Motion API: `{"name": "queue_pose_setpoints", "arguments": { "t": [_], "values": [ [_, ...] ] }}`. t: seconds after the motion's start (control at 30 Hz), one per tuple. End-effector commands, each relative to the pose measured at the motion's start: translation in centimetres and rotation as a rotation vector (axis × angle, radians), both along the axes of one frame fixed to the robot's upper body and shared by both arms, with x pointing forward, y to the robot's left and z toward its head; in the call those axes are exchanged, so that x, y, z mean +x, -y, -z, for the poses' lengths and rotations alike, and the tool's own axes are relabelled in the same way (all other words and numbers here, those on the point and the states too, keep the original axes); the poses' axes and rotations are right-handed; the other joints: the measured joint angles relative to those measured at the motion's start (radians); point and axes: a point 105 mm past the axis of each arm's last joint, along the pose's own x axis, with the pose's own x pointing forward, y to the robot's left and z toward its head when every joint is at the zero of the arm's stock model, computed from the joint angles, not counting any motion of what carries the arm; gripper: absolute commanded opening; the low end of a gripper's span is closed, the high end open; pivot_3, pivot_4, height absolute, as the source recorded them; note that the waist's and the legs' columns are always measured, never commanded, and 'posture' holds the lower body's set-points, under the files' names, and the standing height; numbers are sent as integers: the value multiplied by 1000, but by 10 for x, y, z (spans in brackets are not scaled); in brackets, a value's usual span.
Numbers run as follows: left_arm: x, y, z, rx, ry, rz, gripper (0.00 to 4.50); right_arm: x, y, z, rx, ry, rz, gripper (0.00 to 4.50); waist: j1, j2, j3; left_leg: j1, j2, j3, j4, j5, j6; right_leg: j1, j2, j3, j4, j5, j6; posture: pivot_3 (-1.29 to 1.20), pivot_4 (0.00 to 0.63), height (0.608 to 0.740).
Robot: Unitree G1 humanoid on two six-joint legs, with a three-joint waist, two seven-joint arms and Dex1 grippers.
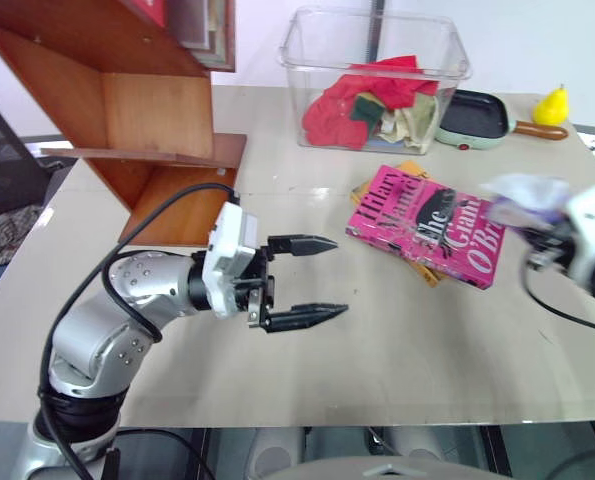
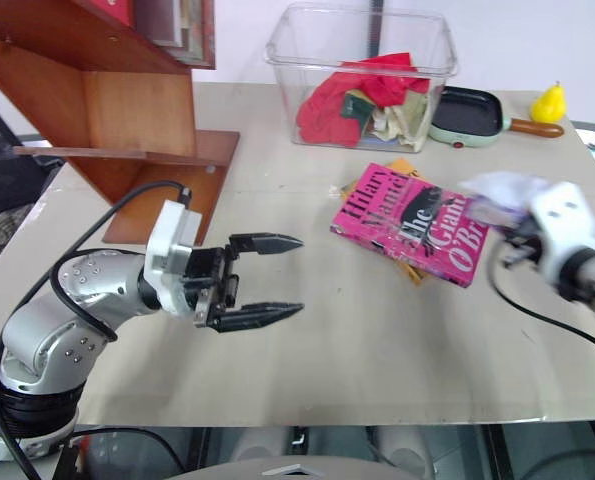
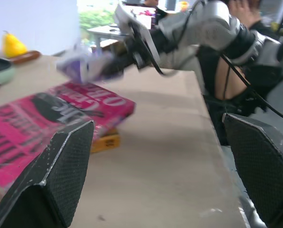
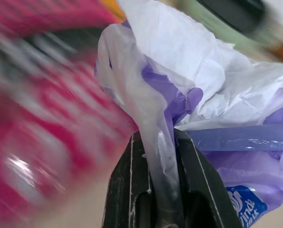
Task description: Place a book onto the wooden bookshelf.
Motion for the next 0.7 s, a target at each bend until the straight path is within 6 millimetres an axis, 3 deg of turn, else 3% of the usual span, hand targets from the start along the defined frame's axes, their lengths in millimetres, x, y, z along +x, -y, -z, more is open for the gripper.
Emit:
{"name": "queue_pose_setpoints", "arguments": {
  "t": [0.03, 0.1, 0.23, 0.33, 0.4, 0.53, 0.67, 0.7],
  "values": [
    [-18, 16, -10, -38, 65, 103, 4500, -23, 37, 7, -70, -10, 123, 27, -1, 0, 0, 0, 0, 0, 0, 0, 0, 0, 0, 0, 0, 0, 0, 0, 150, 740],
    [-17, 20, -12, -47, 67, 129, 4500, -28, 45, 20, -49, -37, 142, 27, -9, 0, -1, 1, 0, 0, 0, 0, 0, 1, 0, 0, 0, -1, 2, 0, 150, 740],
    [-12, 19, -15, -54, 69, 180, 4500, -32, 48, 31, -36, -65, 115, 1240, -32, 2, -2, 8, 0, 2, 2, 0, 0, 5, 1, 4, 3, -2, 3, 0, 150, 740],
    [-10, 16, -16, -58, 65, 192, 4500, -32, 38, 6, -10, -5, 59, 2705, -33, 4, -1, 17, 0, 3, 0, 0, 0, 12, 2, 5, 3, -2, 3, 0, 150, 740],
    [-14, 12, -13, -51, 58, 181, 4500, -30, 17, -11, 65, 23, -32, 3699, -35, 4, -1, 17, 1, 4, 0, 0, 0, 12, 2, 6, 3, -2, 3, 0, 150, 740],
    [-22, 2, -5, -68, 26, 71, 4500, -21, -28, -22, 126, 9, -214, 3699, -42, 3, 0, 17, 4, 3, -3, -1, 1, 12, 4, 8, 0, -2, 3, 0, 150, 740],
    [-30, -3, 1, -52, 24, -13, 4500, 2, -34, -7, 107, 0, -196, 2691, -30, -1, 1, 16, 4, 3, -3, -1, 1, 12, 3, 6, -2, -2, 3, 0, 150, 740],
    [-31, -4, 1, -57, 19, -35, 4500, 8, -36, -6, 90, 6, -199, 2034, -27, -1, 1, 16, 4, 4, -3, -1, 1, 12, 3, 6, -2, -2, 3, 0, 150, 740]
  ]
}}
